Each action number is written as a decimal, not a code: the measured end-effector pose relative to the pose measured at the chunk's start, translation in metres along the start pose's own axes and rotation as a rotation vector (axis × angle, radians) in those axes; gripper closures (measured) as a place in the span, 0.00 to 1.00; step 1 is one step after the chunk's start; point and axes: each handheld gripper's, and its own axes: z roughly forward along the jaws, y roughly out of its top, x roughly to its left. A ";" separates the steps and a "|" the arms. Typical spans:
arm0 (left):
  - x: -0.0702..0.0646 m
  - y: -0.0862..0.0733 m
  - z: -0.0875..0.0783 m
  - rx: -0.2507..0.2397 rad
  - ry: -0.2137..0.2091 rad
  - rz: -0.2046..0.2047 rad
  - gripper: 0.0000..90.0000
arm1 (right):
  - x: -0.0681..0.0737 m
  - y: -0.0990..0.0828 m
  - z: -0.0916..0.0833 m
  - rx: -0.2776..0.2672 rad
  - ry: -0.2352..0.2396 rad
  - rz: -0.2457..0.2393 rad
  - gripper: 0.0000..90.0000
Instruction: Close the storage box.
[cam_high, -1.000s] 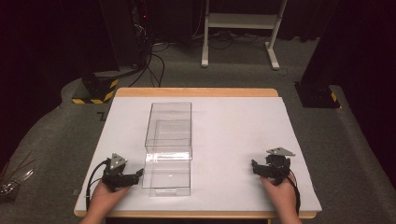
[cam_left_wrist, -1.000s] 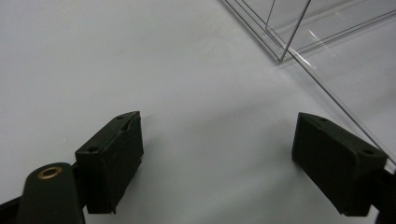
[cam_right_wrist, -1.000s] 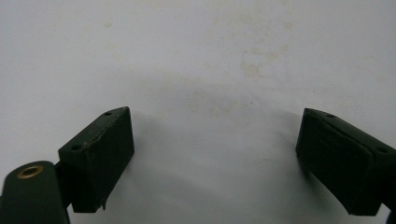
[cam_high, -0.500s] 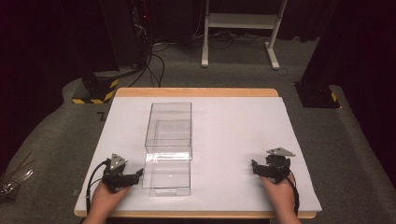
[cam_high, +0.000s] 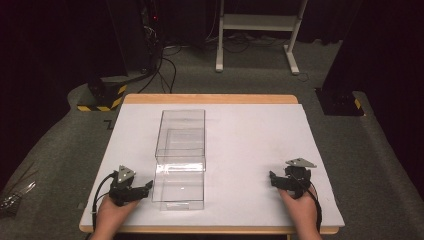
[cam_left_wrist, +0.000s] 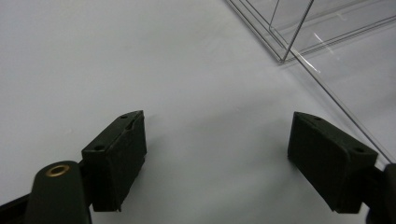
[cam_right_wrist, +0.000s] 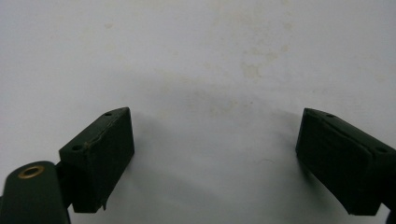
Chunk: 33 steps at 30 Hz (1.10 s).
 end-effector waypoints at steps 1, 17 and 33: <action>0.000 0.000 0.000 -0.001 0.000 0.000 0.22 | 0.000 0.000 0.000 0.002 -0.004 0.000 0.12; 0.008 0.004 -0.016 -0.045 -0.069 -0.015 0.16 | 0.000 0.000 0.000 0.001 -0.002 0.005 0.12; 0.005 0.012 -0.046 -0.150 -0.092 -0.005 0.16 | 0.000 0.000 0.000 0.002 -0.001 0.008 0.12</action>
